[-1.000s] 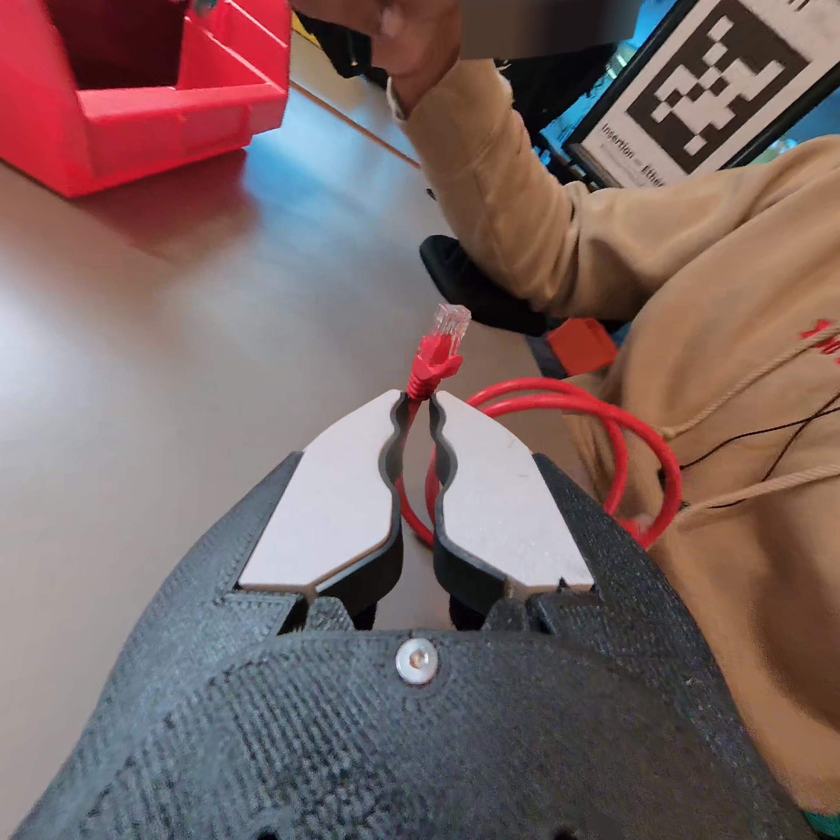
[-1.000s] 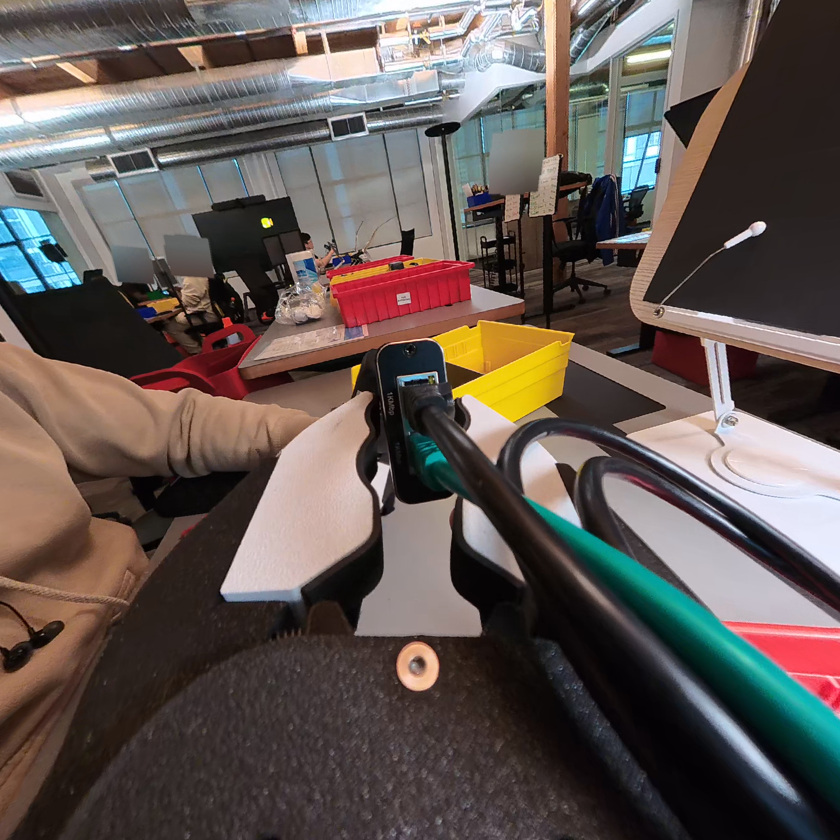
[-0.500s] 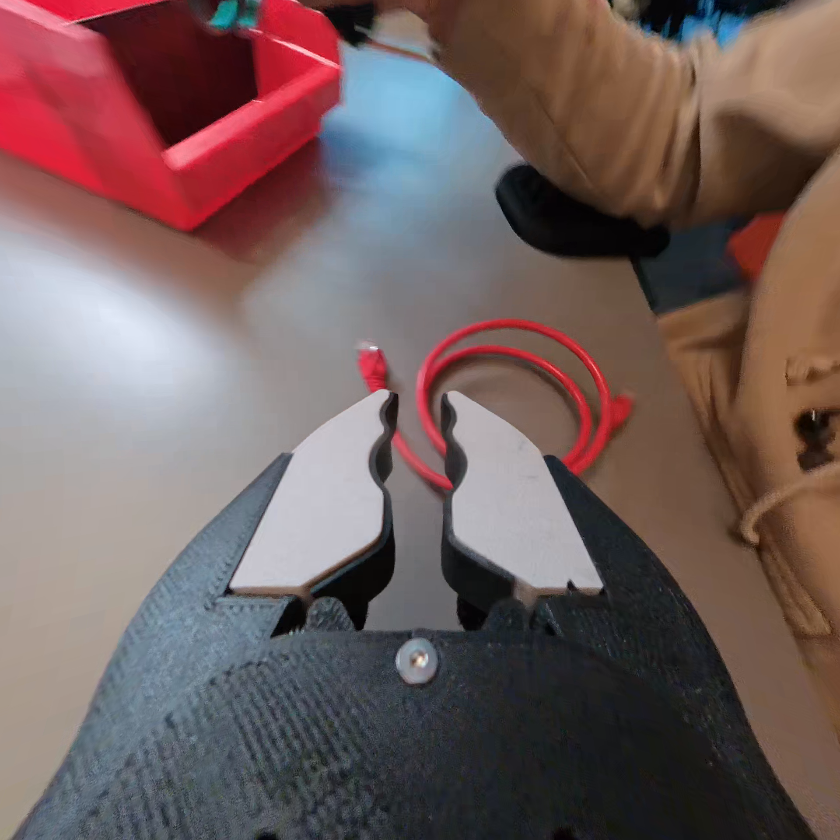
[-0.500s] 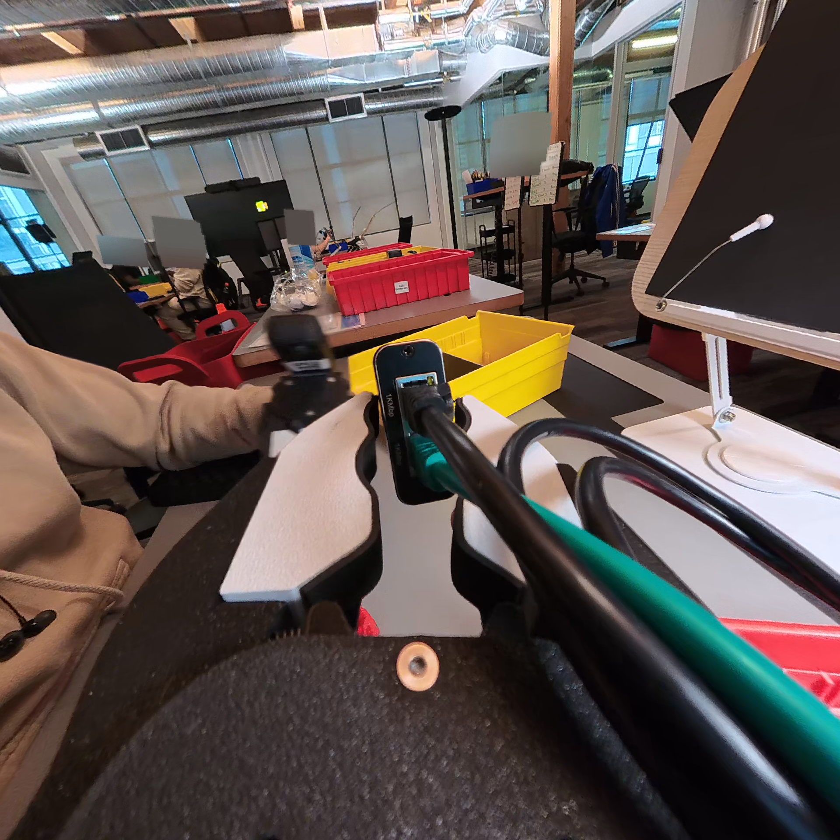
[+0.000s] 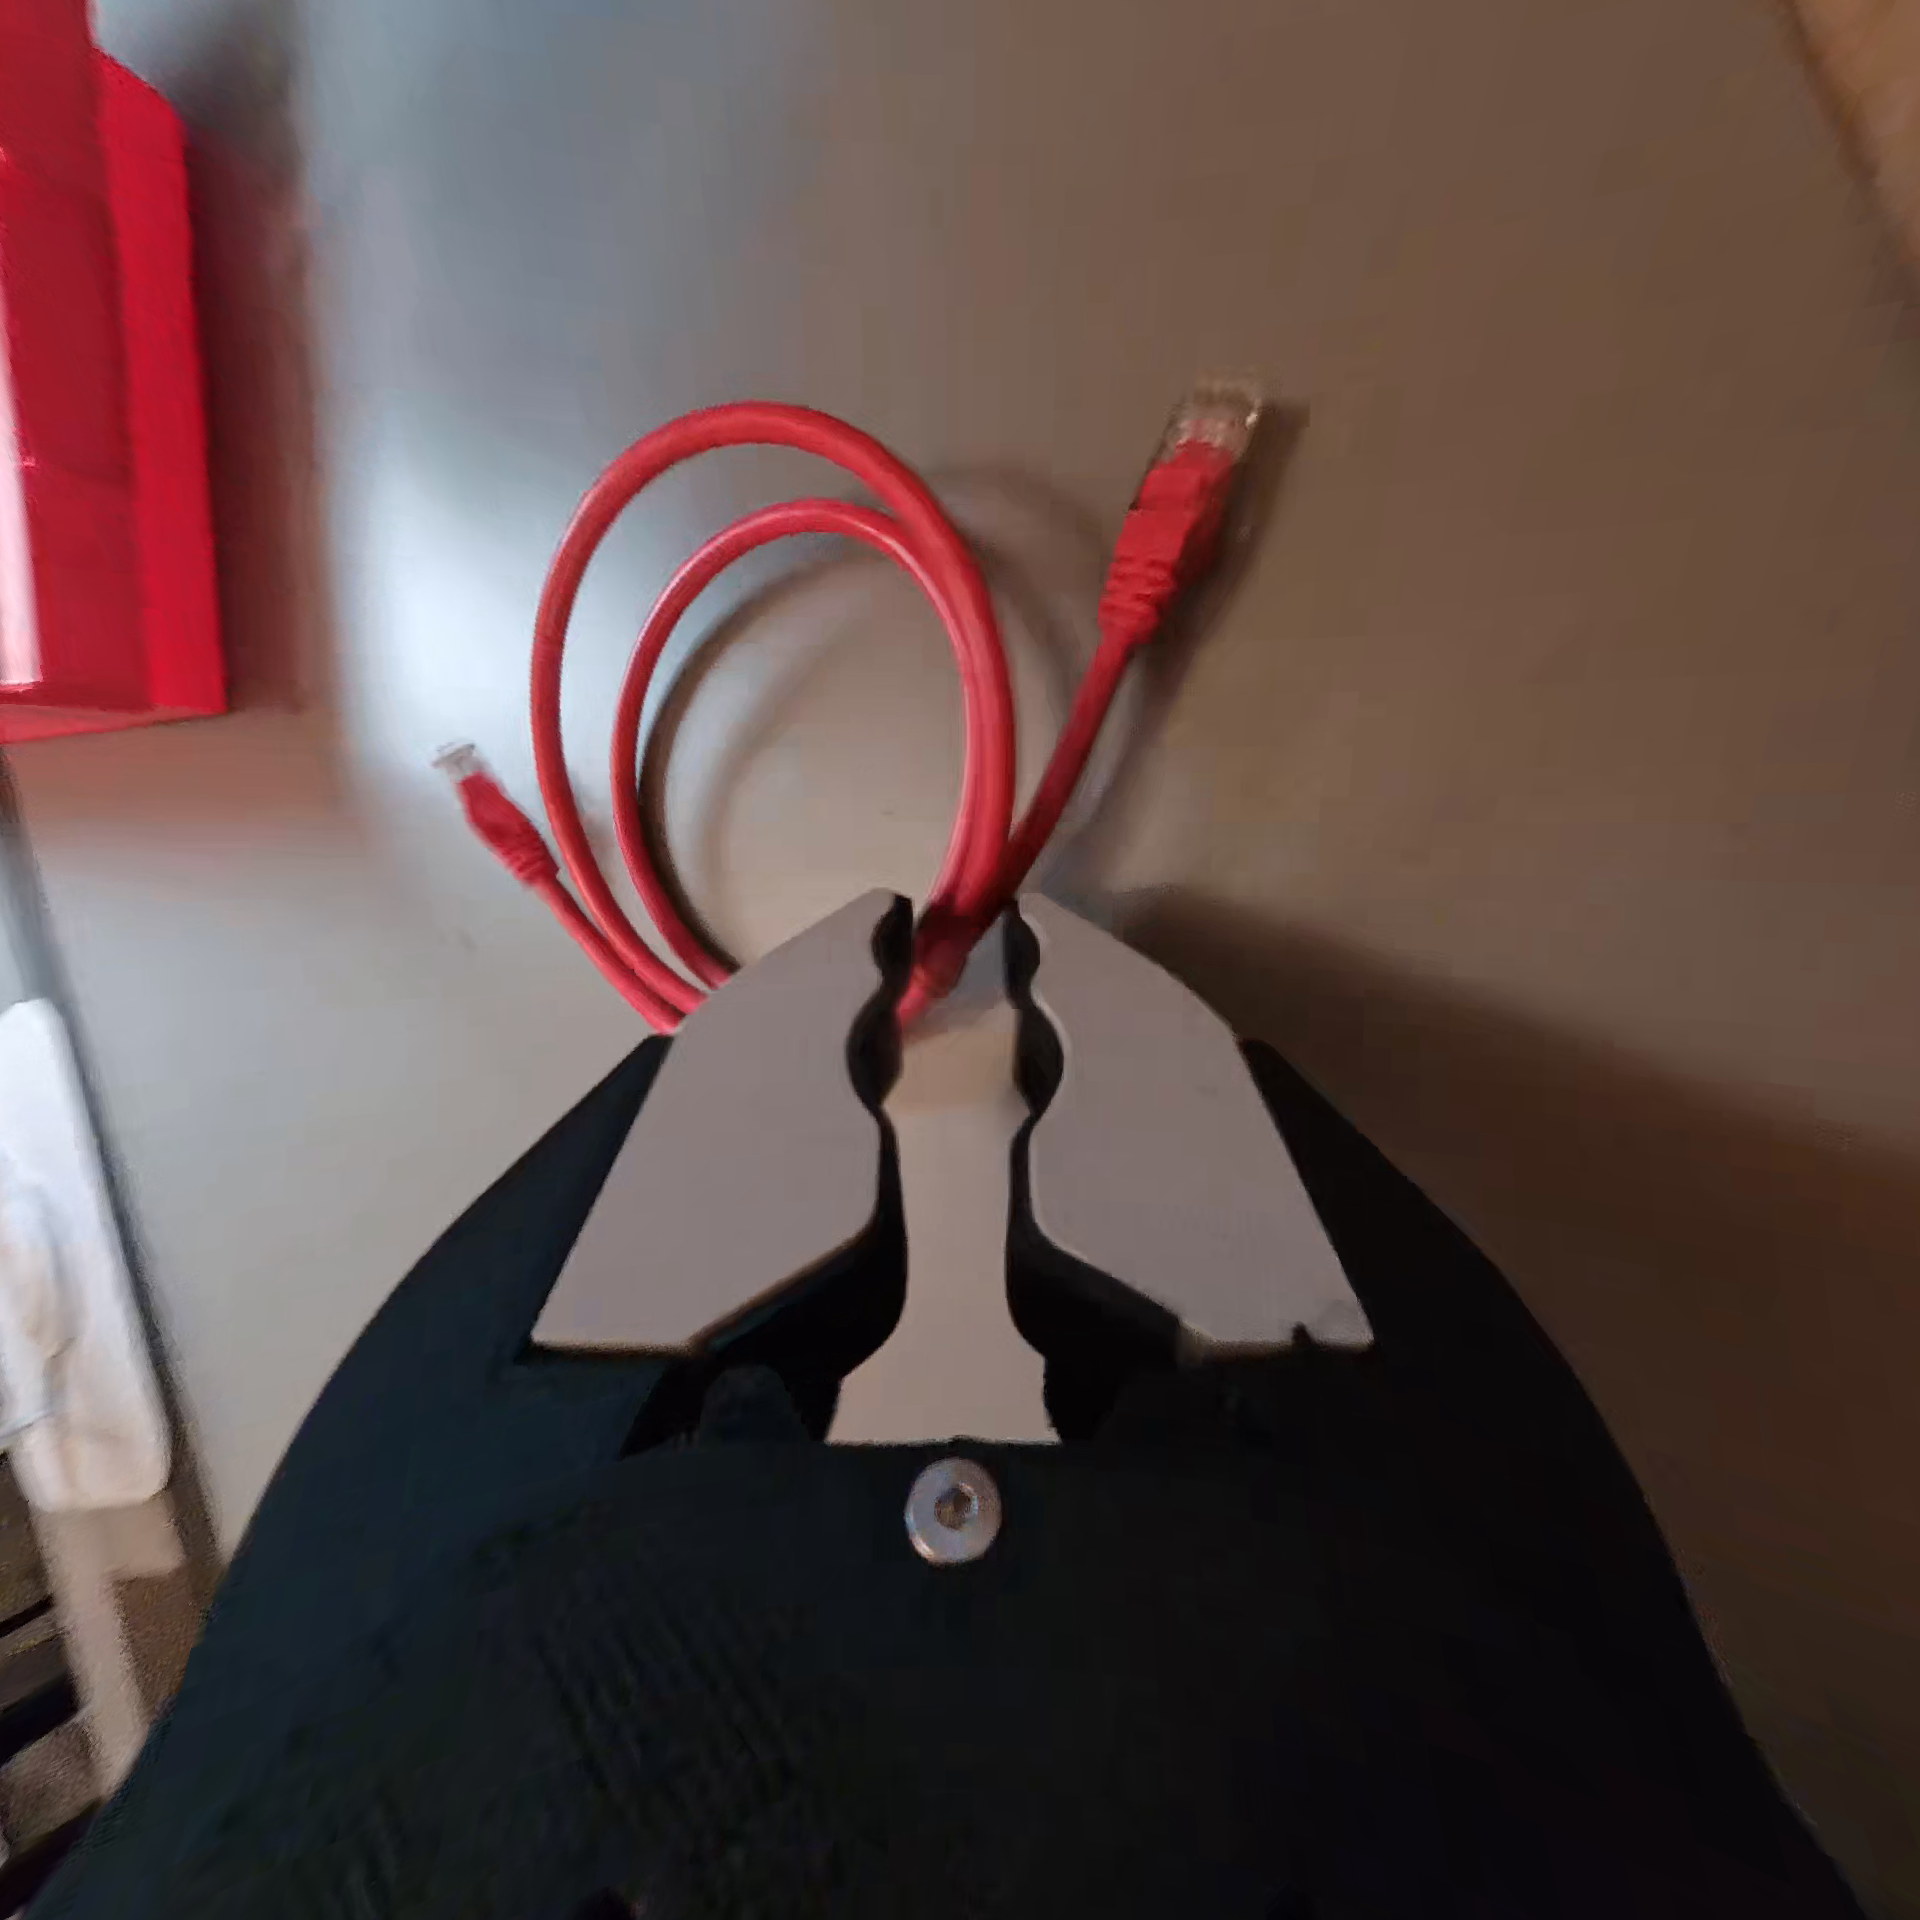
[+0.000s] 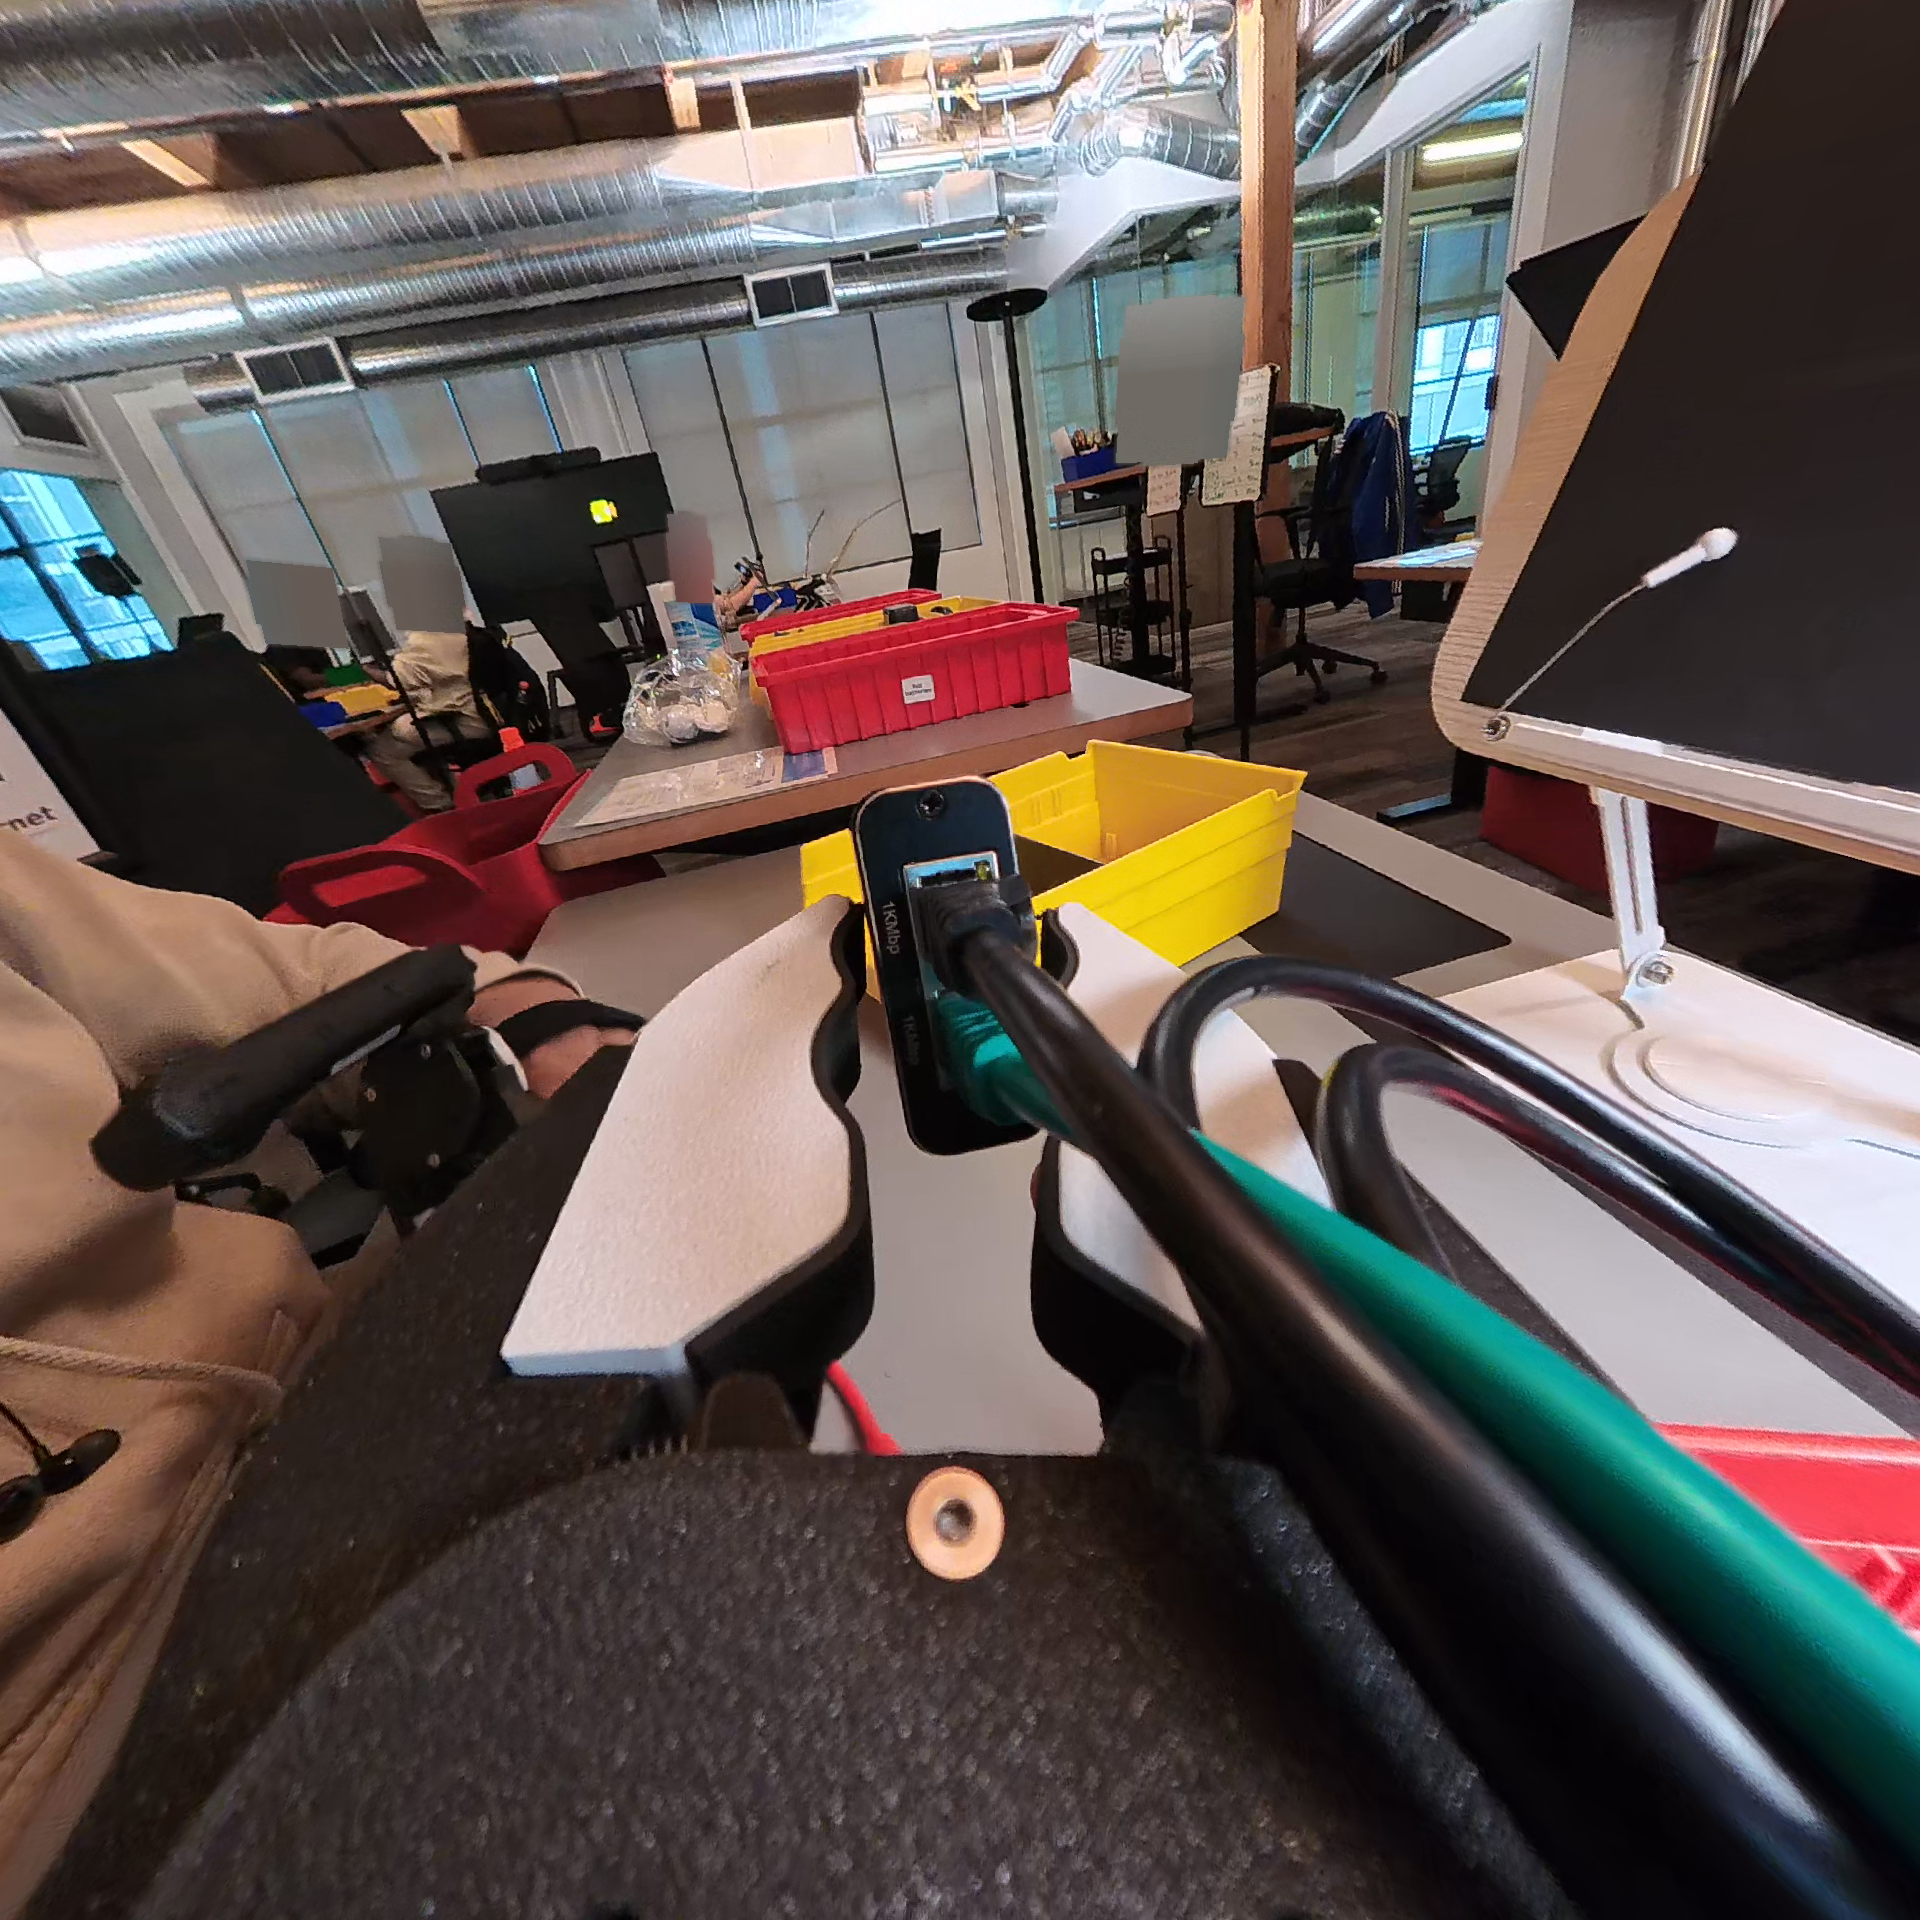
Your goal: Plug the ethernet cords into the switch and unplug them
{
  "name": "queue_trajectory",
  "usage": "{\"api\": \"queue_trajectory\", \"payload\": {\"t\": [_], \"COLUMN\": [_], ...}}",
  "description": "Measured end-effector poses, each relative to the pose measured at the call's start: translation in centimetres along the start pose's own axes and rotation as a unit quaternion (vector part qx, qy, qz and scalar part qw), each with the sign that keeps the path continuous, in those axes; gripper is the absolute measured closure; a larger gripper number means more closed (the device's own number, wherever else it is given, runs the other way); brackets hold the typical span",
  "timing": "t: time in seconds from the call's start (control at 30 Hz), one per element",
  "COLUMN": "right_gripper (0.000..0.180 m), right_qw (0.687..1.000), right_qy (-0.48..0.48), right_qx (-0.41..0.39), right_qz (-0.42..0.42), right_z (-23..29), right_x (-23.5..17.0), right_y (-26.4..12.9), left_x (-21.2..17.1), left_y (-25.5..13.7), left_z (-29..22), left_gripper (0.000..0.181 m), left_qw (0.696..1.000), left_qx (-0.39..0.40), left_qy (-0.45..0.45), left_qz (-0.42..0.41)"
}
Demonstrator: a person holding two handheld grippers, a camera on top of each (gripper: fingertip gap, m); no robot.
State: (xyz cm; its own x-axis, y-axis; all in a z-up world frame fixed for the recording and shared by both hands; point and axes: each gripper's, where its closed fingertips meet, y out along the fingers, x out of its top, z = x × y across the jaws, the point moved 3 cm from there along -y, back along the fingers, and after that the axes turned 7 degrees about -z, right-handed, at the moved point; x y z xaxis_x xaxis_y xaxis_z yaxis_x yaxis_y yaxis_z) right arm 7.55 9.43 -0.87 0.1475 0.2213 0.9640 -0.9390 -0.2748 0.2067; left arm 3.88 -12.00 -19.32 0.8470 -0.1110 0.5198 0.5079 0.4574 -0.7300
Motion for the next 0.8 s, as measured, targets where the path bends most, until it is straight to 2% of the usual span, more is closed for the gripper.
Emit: {"api": "queue_trajectory", "payload": {"t": [0.07, 0.13, 0.2, 0.23, 0.27, 0.33, 0.37, 0.4, 0.43, 0.47, 0.6, 0.8], "right_gripper": [0.148, 0.148, 0.148, 0.148, 0.148, 0.148, 0.148, 0.148, 0.148, 0.148, 0.148, 0.148], "right_qw": [1.0, 1.0, 1.0, 1.0, 1.0, 1.0, 1.0, 1.0, 1.0, 1.0, 1.0, 1.0], "right_qy": [-0.004, -0.009, -0.008, -0.006, -0.004, 0.0, 0.001, 0.0, 0.0, -0.001, -0.002, 0.002], "right_qx": [0.0, -0.001, -0.002, -0.002, -0.002, -0.002, -0.003, -0.004, -0.005, -0.006, -0.008, -0.011], "right_qz": [0.003, 0.002, -0.003, -0.007, -0.009, -0.013, -0.013, -0.012, -0.011, -0.01, -0.007, -0.013], "right_z": [0.2, 0.2, 0.2, 0.2, 0.1, 0.0, 0.0, -0.1, -0.1, -0.2, -0.3, -0.7], "right_x": [0.0, 0.2, 0.4, 0.5, 0.6, 0.7, 0.7, 0.6, 0.6, 0.5, 0.5, 0.6], "right_y": [0.0, 0.0, -0.2, -0.2, -0.3, -0.4, -0.4, -0.5, -0.5, -0.5, -0.5, -0.8], "left_x": [0.0, 0.6, 0.8, 0.6, 0.4, -0.6, -1.4, -2.5, -3.7, -4.9, -7.8, -9.1], "left_y": [-0.4, -1.9, -4.2, -5.4, -6.7, -9.1, -9.7, -9.8, -9.1, -7.8, -4.4, -4.6], "left_z": [1.4, 3.4, 6.0, 7.1, 8.0, 9.7, 10.3, 10.8, 11.0, 10.9, 9.7, 9.1], "left_gripper": [0.165, 0.167, 0.168, 0.168, 0.168, 0.169, 0.169, 0.169, 0.169, 0.169, 0.169, 0.164], "left_qw": [0.999, 0.986, 0.94, 0.9, 0.847, 0.715, 0.652, 0.6, 0.57, 0.564, 0.61, 0.756], "left_qx": [0.037, 0.059, 0.066, 0.051, 0.022, -0.044, -0.066, -0.076, -0.079, -0.076, -0.022, 0.09], "left_qy": [-0.021, -0.117, -0.255, -0.327, -0.396, -0.508, -0.547, -0.583, -0.619, -0.65, -0.698, -0.61], "left_qz": [-0.019, -0.104, -0.216, -0.282, -0.353, -0.478, -0.521, -0.542, -0.535, -0.503, -0.374, -0.219]}}
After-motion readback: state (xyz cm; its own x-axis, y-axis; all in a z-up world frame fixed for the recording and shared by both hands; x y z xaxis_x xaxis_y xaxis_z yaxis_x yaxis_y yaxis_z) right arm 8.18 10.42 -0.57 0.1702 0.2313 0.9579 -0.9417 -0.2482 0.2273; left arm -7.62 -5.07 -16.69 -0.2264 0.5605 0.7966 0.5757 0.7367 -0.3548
